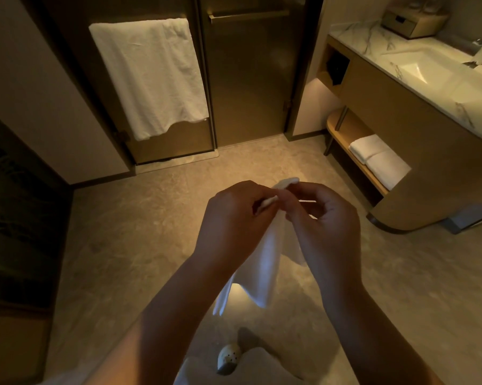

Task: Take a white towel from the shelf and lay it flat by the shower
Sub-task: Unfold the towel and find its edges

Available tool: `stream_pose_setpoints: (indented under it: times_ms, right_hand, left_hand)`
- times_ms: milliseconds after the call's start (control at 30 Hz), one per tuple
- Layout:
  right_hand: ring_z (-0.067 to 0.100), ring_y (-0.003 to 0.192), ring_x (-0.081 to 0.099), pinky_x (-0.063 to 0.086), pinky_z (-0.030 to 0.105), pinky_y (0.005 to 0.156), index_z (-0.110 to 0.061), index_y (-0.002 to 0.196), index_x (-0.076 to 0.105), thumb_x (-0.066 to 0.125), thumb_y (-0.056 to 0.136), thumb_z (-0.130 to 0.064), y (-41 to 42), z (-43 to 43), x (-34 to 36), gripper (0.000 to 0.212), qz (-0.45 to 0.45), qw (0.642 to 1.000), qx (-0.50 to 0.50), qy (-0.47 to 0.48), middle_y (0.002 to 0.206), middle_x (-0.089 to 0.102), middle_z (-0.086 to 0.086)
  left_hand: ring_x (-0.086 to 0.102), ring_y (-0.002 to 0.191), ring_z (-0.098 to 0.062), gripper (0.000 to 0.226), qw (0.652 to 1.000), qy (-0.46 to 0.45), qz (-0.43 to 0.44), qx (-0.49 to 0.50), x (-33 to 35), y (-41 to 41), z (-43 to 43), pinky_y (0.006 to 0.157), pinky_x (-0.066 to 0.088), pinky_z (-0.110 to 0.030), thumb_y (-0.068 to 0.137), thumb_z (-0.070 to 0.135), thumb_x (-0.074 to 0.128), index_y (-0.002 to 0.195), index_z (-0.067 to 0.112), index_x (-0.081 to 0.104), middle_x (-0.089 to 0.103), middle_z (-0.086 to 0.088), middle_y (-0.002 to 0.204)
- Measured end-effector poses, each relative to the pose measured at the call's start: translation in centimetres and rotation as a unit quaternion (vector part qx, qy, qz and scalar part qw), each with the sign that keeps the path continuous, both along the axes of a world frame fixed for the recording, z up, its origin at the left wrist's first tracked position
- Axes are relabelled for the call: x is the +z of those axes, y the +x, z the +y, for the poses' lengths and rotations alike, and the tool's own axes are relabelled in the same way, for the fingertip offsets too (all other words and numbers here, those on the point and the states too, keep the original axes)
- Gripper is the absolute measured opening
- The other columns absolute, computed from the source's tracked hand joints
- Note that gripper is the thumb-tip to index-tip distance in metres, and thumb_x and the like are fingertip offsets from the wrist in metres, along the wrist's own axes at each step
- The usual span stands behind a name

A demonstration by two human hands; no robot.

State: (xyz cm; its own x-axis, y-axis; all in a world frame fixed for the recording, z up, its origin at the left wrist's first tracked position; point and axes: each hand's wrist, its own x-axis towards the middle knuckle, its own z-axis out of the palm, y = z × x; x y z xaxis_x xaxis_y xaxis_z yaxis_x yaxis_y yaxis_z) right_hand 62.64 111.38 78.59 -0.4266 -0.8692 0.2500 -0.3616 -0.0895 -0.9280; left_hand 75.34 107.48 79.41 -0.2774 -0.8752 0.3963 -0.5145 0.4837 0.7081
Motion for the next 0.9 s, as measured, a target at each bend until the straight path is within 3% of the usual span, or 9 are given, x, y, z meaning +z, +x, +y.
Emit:
stream_pose_setpoints:
  times_ms: [167, 267, 400, 533, 667, 767, 900]
  right_hand:
    - [0.005, 0.079, 0.068, 0.058, 0.039, 0.073, -0.03, 0.097, 0.069, 0.064, 0.079, -0.052, -0.2, -0.4, 0.0, 0.028, -0.028, 0.999, -0.006, 0.03, 0.086, 0.07, -0.013]
    - [0.006, 0.078, 0.067, 0.058, 0.041, 0.072, -0.029, 0.094, 0.069, 0.06, 0.086, -0.042, -0.4, -0.6, 0.0, 0.018, -0.019, 0.999, -0.013, 0.034, 0.083, 0.069, -0.012]
    - [0.007, 0.073, 0.067, 0.06, 0.035, 0.065, -0.025, 0.088, 0.066, 0.058, 0.09, -0.024, -1.3, -1.0, -0.5, 0.009, -0.042, 0.998, -0.017, 0.037, 0.079, 0.068, -0.007]
    - [0.007, 0.074, 0.066, 0.059, 0.037, 0.067, -0.024, 0.091, 0.065, 0.056, 0.091, -0.022, -2.8, -1.4, -1.2, 0.009, 0.005, 0.998, -0.026, 0.05, 0.079, 0.066, -0.01]
    - [0.01, 0.078, 0.063, 0.056, 0.044, 0.072, -0.024, 0.104, 0.066, 0.053, 0.09, -0.024, -4.9, -1.3, -2.5, 0.019, 0.061, 0.995, -0.047, 0.066, 0.087, 0.066, -0.01]
    - [0.01, 0.074, 0.063, 0.056, 0.045, 0.069, -0.028, 0.098, 0.065, 0.056, 0.09, -0.026, -6.6, -1.3, -3.6, 0.012, 0.081, 0.992, -0.068, 0.066, 0.081, 0.064, -0.011]
    - [0.012, 0.076, 0.063, 0.053, 0.039, 0.069, -0.036, 0.09, 0.061, 0.055, 0.09, -0.035, -8.9, -1.7, -5.2, 0.006, 0.096, 0.986, -0.088, 0.101, 0.079, 0.063, -0.011]
  left_hand:
    - [0.059, 0.065, -0.014, 0.01, 0.997, -0.047, -0.058, -0.015, 0.0, -0.5, 0.2, 0.059, 0.051, -0.039, 0.084, 0.018, 0.064, 0.089, 0.016, 0.072, 0.066, 0.001, 0.073]
    - [0.061, 0.068, -0.015, 0.014, 0.998, -0.024, -0.049, -0.042, -0.1, -0.4, 0.1, 0.063, 0.051, -0.041, 0.086, 0.019, 0.064, 0.096, 0.013, 0.072, 0.067, -0.001, 0.076]
    - [0.062, 0.079, -0.005, 0.018, 0.997, 0.055, 0.014, -0.053, -0.6, 0.4, -0.6, 0.073, 0.051, -0.031, 0.089, 0.023, 0.061, 0.103, 0.019, 0.071, 0.07, 0.006, 0.086]
    - [0.061, 0.081, 0.005, 0.016, 0.996, 0.08, 0.03, 0.006, -1.3, 1.5, -1.6, 0.071, 0.046, -0.013, 0.088, 0.023, 0.061, 0.097, 0.029, 0.073, 0.067, 0.023, 0.086]
    - [0.059, 0.081, 0.006, 0.016, 0.997, 0.062, 0.001, 0.049, -2.3, 2.2, -2.2, 0.068, 0.041, -0.006, 0.088, 0.024, 0.059, 0.096, 0.029, 0.073, 0.066, 0.023, 0.083]
    - [0.059, 0.08, 0.003, 0.016, 0.996, 0.042, -0.036, 0.072, -3.0, 2.5, -2.6, 0.068, 0.042, -0.01, 0.088, 0.026, 0.059, 0.096, 0.028, 0.073, 0.07, 0.017, 0.086]
    - [0.061, 0.079, -0.003, 0.018, 0.991, 0.058, -0.064, 0.101, -3.8, 3.4, -3.5, 0.072, 0.05, -0.025, 0.089, 0.027, 0.056, 0.092, 0.026, 0.073, 0.073, 0.01, 0.089]
